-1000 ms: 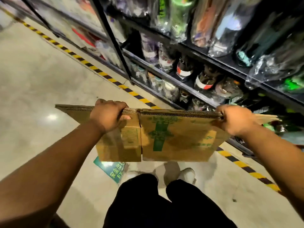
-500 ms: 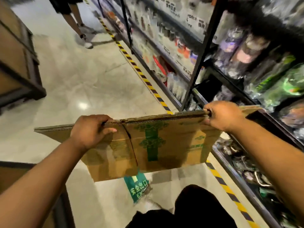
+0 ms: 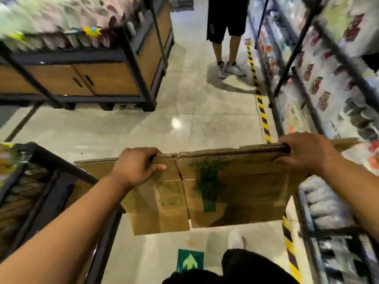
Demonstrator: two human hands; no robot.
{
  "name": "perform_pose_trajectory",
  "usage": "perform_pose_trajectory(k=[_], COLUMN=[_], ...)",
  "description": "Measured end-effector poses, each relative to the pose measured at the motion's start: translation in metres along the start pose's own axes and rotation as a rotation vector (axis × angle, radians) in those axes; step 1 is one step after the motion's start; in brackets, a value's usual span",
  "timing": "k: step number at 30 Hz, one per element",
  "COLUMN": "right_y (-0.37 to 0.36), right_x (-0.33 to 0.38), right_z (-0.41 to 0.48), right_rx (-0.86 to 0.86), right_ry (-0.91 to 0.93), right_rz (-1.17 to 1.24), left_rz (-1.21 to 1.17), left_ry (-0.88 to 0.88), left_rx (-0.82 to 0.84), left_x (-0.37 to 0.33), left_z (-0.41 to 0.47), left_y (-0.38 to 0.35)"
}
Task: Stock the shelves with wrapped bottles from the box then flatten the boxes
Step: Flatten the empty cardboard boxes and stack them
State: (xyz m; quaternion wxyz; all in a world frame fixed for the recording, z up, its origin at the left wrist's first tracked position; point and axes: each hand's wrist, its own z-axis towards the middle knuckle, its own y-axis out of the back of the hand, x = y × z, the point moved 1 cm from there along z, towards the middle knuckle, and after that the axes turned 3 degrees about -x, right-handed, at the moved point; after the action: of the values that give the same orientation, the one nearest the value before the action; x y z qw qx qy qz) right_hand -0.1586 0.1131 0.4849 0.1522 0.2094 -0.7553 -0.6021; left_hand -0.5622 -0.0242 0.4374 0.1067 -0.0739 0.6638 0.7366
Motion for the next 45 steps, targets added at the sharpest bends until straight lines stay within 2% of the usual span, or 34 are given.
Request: perform_pose_trajectory(k=[6,12,17,25,35,45], right_y=[0.065,0.107,0.141,0.189,0.206,0.264], right_x=[0.029,0.097,0.172,0.298,0.517,0.801], right_z=[0.161,0.326,0.458,0.623,0.855,1.026], right_rx=[-0.132,-0.159,-0.117,-0.096,-0.096,-0.111], right_ry=[0.173,0.361,0.431,0.537,0.813,1.146], right_rz=[-0.041,-0.153,-0.260,-0.187,-0.242,-0.267], left_rz=[0.107,0.210,0.190,0.140,0.154,0.182], left_ry=[0.123,0.220,0.285,0.408,0.720,1.067], left_rx=[-0.155,-0.236,-0.262,-0.250,-0.207,-0.279], left_x=[0.067,0.170,0.277,0.436,0.650,0.824], left_z=[0.047,0.095,0.143,0.194,0.218,0.196], left_y=[0.026,0.044,0.058,0.096,0.119,0.176])
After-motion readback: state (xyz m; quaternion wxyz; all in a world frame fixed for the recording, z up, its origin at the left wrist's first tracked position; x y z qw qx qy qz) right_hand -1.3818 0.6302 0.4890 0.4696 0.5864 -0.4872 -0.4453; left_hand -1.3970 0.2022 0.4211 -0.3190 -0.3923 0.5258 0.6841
